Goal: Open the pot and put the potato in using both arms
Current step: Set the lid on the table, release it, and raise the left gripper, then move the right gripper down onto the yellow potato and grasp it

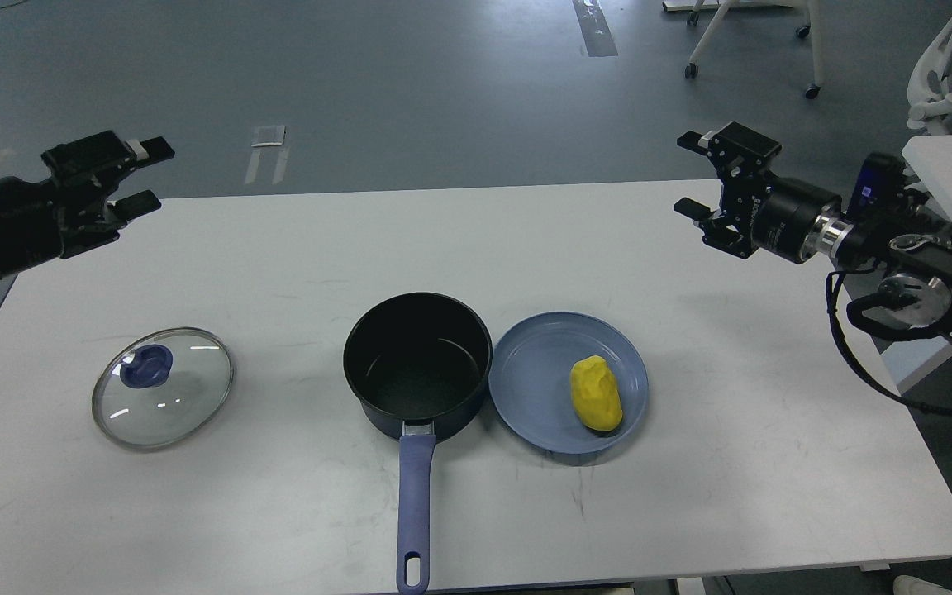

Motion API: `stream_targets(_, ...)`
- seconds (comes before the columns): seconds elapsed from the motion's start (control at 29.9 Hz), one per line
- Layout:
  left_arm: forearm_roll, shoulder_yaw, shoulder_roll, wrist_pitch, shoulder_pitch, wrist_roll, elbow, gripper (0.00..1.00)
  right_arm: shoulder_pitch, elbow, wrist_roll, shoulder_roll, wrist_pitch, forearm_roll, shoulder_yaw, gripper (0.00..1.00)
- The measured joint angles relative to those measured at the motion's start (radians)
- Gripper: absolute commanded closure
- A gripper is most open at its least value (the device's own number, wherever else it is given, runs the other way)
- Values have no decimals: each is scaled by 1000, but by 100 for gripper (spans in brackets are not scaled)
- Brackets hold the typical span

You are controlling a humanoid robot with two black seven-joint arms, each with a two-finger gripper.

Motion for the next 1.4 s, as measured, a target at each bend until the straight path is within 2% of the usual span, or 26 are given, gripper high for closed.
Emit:
stream_targets(0.2, -62, 0, -24, -5, -3, 0, -2, 2, 287, 118, 0, 30, 0, -136, -333, 0)
stream_targets(0.37, -64, -1, -26, -5, -3, 0, -3, 2, 476, 185, 0, 148, 0, -307, -565, 0)
stream_targets(0.5, -64, -1, -23, -5, -3, 0, -3, 2, 551, 223, 0, 251, 0, -406, -708, 0)
stream_targets(0.74, -65, -2, -25, -5, -3, 0, -13, 2, 571, 233, 0, 425, 0, -460, -879, 0)
stream_targets(0.9, -67, -5, -25, -5, -3, 0, -15, 2, 571, 232, 0, 500, 0, -463, -930, 0)
stream_targets(1.4, -67, -5, -26, -4, 3, 0, -17, 2, 551, 241, 0, 518, 0, -500, -1037, 0)
